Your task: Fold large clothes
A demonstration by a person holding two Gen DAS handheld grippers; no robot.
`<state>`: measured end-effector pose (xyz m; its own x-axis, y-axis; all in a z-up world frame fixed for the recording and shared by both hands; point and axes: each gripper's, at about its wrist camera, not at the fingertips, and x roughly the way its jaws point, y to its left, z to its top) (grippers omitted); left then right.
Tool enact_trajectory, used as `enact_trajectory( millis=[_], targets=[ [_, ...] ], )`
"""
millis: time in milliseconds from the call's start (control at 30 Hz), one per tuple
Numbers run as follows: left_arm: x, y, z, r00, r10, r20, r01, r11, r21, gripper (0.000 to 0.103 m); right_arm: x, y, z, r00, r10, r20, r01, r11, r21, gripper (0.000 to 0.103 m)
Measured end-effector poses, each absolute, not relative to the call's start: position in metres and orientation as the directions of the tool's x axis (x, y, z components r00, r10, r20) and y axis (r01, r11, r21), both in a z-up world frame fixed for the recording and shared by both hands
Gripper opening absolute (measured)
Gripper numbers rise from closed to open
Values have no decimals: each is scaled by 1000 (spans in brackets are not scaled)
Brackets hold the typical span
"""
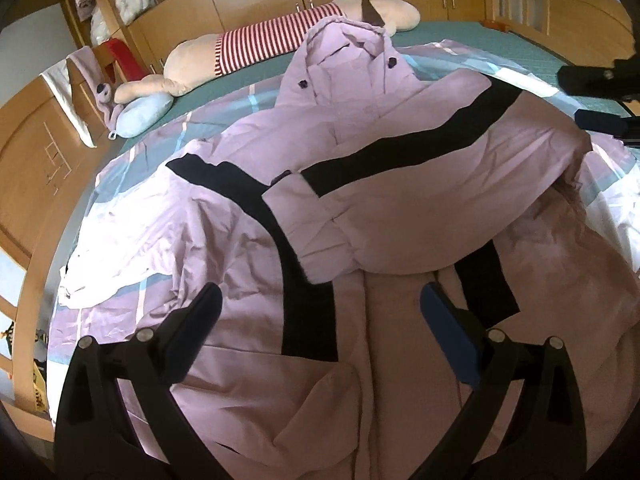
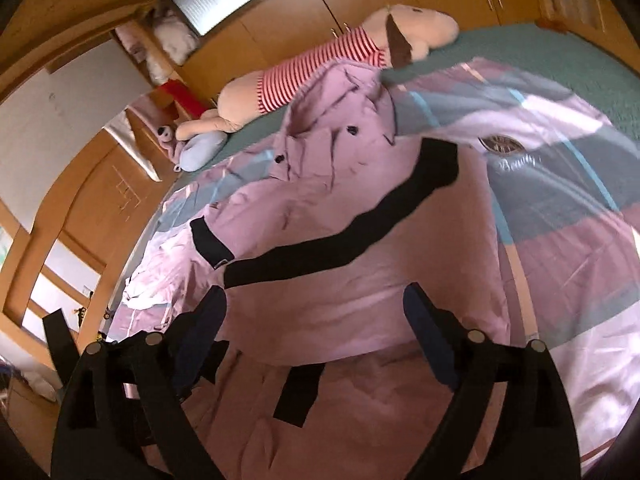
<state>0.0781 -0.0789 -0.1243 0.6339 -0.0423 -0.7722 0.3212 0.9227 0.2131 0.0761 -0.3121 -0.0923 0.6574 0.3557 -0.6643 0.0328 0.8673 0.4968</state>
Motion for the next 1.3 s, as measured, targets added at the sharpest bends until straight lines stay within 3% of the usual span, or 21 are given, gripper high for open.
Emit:
enact_trajectory(
  millis=[300,667,733,800,867,967,1067,1167,1233,1267,1300],
  targets=[
    [69,-86,-122,652,-61,-756,357,904,235,100,75,-298,-95,639,308,-704,9,913,408,90],
    [73,-92,-133,654,-43,-755,369,889,269,100,78,-308,-109,630,306,-714,43,904,425,90],
    [80,-98,-143,674,-3,-739,366,870,330,86,81,-312,-114,621,292,-727,75,901,426,90],
    [90,-107,-158,654,41,-755,380,845,376,57,81,-315,-116,612,293,-734,86,899,430,90],
    [100,-111,-176,571,25,-821,429,843,324,33,79,-318,-114,616,294,-731,87,897,434,90],
    [105,-115,-194,501,13,-865,456,846,276,27,73,-331,-105,651,304,-695,90,879,468,90],
    [103,-122,-195,548,38,-836,462,819,340,33,64,-354,-101,694,278,-664,145,850,507,90],
    [112,-122,-196,548,25,-836,457,828,325,32,61,-379,-109,696,224,-682,234,827,511,90],
    [121,-119,-197,555,24,-831,431,846,313,23,60,-394,-120,683,241,-690,283,783,554,90],
    [125,-117,-199,571,52,-820,411,846,340,10,60,-398,-124,675,251,-694,296,769,567,90],
    [129,-116,-200,571,67,-818,405,844,352,5,61,-401,-128,660,259,-705,311,760,570,90]
  ],
)
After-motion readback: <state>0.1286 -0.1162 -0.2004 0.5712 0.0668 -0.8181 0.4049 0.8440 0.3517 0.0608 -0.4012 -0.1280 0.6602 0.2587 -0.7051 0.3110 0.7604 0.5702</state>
